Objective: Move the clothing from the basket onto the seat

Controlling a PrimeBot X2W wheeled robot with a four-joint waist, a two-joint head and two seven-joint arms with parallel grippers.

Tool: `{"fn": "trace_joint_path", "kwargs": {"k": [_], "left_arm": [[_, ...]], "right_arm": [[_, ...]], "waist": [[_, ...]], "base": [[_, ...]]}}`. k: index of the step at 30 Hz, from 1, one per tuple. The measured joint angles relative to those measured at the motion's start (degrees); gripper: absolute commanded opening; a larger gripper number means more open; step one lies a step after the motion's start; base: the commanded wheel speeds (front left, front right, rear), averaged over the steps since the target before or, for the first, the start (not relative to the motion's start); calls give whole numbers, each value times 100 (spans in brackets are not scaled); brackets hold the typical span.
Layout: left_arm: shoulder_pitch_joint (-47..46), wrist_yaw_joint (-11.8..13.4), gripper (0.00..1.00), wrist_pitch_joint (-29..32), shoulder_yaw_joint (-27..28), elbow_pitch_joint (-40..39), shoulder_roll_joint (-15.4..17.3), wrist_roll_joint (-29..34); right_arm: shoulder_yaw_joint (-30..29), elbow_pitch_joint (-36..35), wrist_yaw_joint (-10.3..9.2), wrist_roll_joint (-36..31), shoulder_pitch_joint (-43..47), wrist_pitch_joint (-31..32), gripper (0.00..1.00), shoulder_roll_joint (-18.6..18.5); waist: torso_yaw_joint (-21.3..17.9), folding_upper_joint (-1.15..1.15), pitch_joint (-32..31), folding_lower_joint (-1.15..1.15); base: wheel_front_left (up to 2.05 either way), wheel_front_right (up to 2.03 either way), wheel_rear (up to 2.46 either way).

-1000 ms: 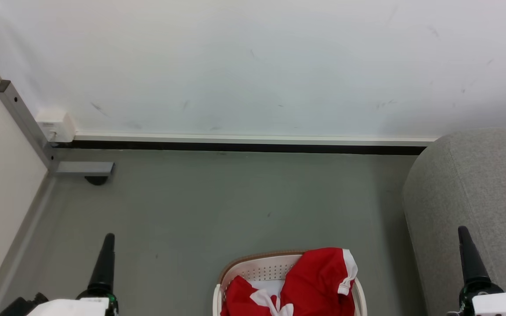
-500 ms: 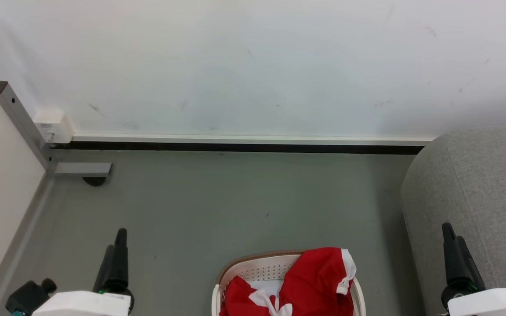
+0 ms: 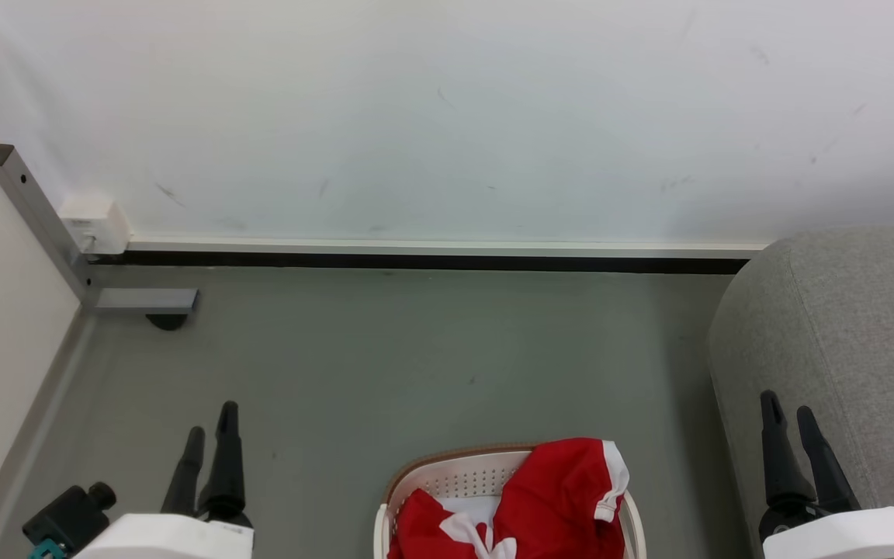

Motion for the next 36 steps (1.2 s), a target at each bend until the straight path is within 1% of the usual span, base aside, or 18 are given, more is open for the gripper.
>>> {"fn": "trace_joint_path", "kwargs": {"k": [12,36], "left_arm": [[3,88,100,-203,-62,-87,4,855],[26,181,100,-541,-166,-254,19,2049]], "right_arm": [[87,24,0,-849,-12,-209,100,5],[277,35,0,-2174,-99,-554,100,16]], "waist": [[2,0,2,0],[-48,0,-12,0]], "base": [[0,0,0],[0,0,0]]}}
